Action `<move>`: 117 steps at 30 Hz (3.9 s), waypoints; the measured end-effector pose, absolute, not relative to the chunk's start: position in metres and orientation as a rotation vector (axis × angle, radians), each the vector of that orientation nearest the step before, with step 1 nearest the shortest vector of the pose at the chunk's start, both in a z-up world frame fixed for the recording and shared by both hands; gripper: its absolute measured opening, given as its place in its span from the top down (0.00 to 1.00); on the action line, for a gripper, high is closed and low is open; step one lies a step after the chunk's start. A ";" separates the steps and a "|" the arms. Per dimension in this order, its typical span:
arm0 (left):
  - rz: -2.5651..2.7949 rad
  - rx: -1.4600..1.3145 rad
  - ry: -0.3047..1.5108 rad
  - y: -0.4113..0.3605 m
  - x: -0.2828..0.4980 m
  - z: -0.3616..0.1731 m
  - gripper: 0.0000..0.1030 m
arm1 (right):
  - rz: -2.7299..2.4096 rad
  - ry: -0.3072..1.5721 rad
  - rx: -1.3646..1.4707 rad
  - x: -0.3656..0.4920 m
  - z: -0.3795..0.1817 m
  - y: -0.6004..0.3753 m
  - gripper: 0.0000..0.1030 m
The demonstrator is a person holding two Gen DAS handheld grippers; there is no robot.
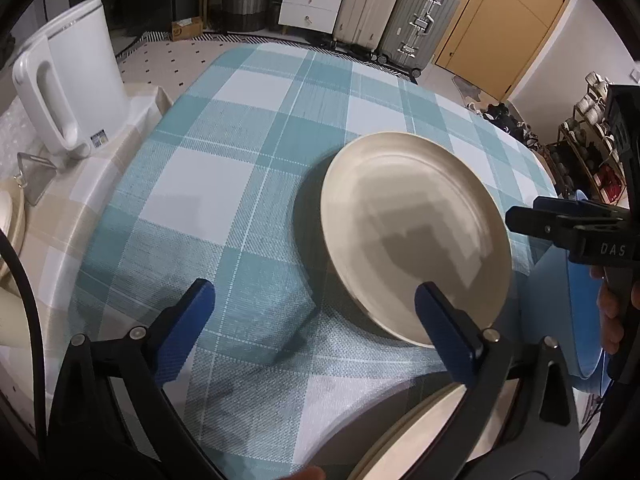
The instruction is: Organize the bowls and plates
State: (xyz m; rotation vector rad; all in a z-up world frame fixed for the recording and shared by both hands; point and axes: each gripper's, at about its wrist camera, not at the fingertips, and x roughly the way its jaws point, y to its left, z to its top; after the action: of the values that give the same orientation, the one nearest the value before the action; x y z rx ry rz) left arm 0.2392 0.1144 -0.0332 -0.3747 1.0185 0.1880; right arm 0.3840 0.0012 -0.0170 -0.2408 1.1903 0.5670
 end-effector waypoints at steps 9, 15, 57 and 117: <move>0.127 -0.418 1.041 0.112 0.250 -0.048 0.24 | 0.596 1.250 -0.251 0.395 -0.037 0.008 0.22; 0.099 -0.434 1.062 0.107 0.255 -0.055 0.40 | 0.591 1.260 -0.263 0.396 -0.045 0.012 0.34; 0.142 -0.349 0.949 0.104 0.214 0.001 0.82 | 0.615 1.078 -0.333 0.360 -0.002 0.014 0.81; 0.071 -0.218 0.862 0.026 0.044 0.033 0.81 | 0.612 0.865 -0.227 0.156 0.053 -0.063 0.81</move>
State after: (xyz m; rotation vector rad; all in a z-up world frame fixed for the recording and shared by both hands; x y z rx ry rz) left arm 0.0440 0.0263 0.0333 -0.2175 0.8616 0.0708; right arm 0.1558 -0.0625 0.0526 -0.2267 0.8654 0.6125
